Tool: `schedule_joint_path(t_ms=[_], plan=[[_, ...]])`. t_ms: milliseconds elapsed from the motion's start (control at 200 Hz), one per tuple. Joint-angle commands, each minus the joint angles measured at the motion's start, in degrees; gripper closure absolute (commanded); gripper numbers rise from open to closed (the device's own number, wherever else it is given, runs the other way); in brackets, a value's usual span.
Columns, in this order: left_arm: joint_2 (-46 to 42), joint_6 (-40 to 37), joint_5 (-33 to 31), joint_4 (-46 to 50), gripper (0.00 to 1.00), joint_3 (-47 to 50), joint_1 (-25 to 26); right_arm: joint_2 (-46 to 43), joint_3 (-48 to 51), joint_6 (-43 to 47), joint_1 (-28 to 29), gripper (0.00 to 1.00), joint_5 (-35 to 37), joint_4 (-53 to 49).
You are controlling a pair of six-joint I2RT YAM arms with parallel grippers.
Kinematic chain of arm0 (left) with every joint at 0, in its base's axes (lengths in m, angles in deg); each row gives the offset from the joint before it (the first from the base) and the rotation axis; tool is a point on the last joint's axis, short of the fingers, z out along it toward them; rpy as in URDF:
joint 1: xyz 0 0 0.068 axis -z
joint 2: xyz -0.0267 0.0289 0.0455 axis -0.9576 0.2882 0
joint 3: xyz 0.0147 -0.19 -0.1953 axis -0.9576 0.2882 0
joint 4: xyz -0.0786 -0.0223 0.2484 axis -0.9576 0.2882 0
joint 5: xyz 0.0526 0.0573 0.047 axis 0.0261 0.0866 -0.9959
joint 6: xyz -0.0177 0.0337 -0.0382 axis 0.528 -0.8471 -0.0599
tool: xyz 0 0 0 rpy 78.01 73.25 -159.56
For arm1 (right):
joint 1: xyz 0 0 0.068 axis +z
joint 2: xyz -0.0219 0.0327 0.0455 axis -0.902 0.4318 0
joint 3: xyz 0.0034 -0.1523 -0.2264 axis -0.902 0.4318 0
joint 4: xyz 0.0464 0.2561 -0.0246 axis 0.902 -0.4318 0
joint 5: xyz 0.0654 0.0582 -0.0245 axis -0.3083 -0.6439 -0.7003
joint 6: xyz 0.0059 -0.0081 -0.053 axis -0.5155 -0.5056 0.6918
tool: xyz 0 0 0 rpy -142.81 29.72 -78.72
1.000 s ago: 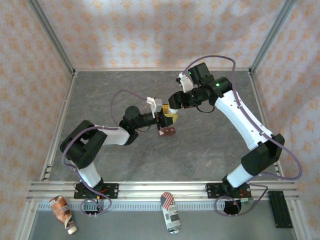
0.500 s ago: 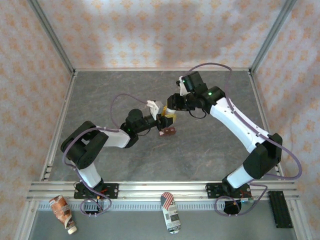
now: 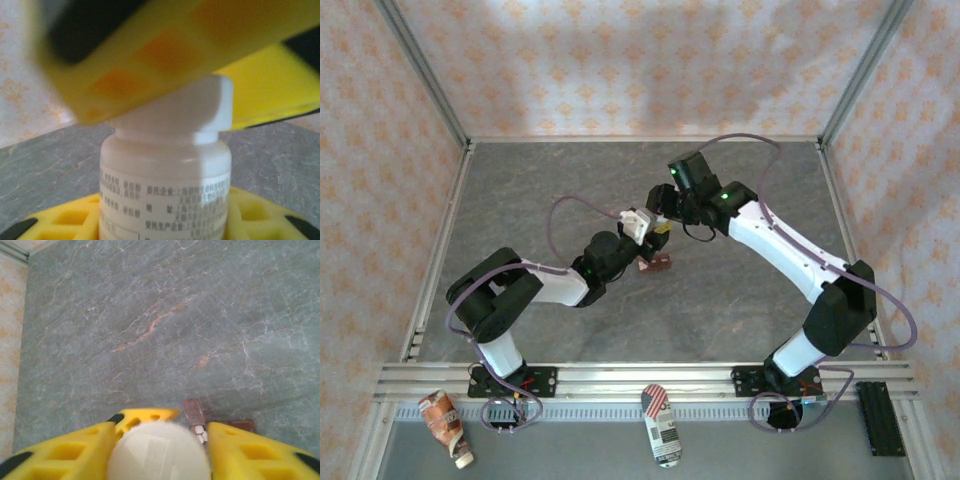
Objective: Sort the pills into containers
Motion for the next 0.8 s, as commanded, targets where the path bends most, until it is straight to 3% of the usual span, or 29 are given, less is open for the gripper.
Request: schedule_joint_path(t_ms=[0,200,390,621,796], plan=[[-0.6,-1.3,-0.2,-7.6,1.00,-2.3,0.7,-2.3,-0.8,0.6,-1.3,0.35,-1.7,-0.8],[-2.1,1.5,8.8,-7.5,1.00,-0.9,-2.1,-11.3,-0.7,6.3,-5.5,0.17,-9.8,1.5],[-3.5,6.6,20.7,-7.6,1.00,0.0,-5.8,-14.3,-3.5,14.5,-6.7,0.16,-11.6,-3.8],[-4.2,14.7,34.6,-7.4,1.00,-1.0,-10.0,-10.2,-8.6,28.8,-7.2,0.21,-18.9,-13.7],[-3.6,17.8,40.0,-7.2,1.00,-2.4,-11.0,-7.3,-11.4,32.0,-7.2,0.21,-20.1,-16.3]])
